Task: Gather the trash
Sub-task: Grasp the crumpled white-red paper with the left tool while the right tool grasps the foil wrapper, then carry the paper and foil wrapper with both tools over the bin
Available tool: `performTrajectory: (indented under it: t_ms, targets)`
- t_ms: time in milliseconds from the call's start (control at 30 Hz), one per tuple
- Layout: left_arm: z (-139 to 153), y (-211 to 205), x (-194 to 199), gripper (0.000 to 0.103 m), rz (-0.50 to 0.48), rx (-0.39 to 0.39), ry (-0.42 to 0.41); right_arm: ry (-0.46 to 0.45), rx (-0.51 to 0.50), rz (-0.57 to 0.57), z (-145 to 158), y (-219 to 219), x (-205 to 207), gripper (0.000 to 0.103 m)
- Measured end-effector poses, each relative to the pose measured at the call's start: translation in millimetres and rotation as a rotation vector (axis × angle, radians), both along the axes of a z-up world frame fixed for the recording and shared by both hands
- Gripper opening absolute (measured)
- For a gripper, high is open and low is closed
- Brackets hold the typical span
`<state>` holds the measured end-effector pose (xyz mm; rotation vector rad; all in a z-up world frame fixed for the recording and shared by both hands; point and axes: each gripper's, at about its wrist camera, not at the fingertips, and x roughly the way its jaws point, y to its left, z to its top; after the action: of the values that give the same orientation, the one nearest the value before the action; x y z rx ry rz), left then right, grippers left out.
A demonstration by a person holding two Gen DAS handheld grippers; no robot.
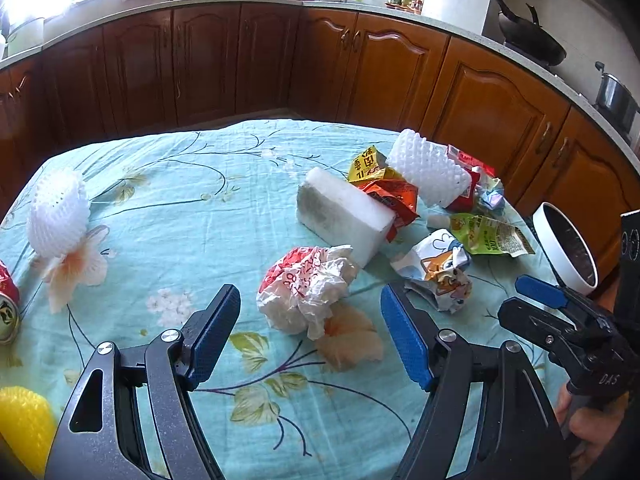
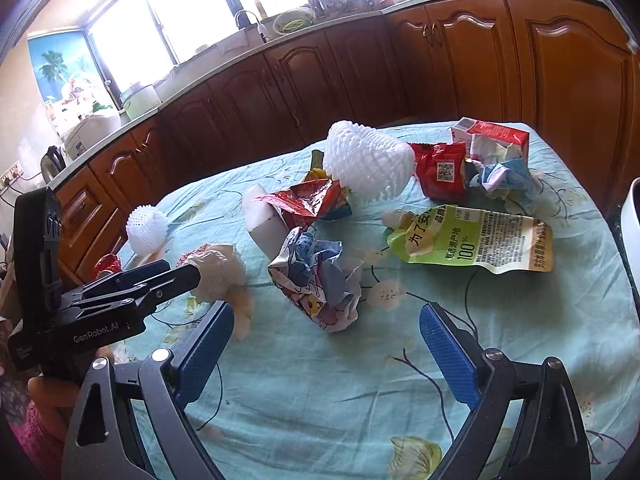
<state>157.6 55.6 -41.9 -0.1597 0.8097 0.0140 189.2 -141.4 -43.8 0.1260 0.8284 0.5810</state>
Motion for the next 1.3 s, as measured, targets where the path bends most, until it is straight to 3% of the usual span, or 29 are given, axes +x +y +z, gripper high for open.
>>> performTrajectory:
  t_ms: [200,233,267,367,733,1300]
  targets:
    - [-13,1,13,0.074,-0.006,-0.020,0.033,0.046,-0.048,0.027,-16,21,16,0.070]
    - [-15,1,14,0.071,-0.009,-0.032,0.036,0.053,-0.049,0.027,-18,23,18,0.061]
    - [-16,2,16,0.062,-0.012,-0.042,0.038,0.060,-0.047,0.028,-20,24,20,0.047]
    - [-18,0,17,0.034,-0.032,-0.048,0.052,0.052,-0.042,0.025,-20,23,18,0.023]
    - [9,-37,0,0.031,-0.136,-0.070,-0.011,0.010,0.023,-0.036,7,-30,-8,0.021]
    - [30,-144,9,0.031,-0.354,-0.105,-0.030,-0.044,0.020,-0.280,30,-152,-37,0.021]
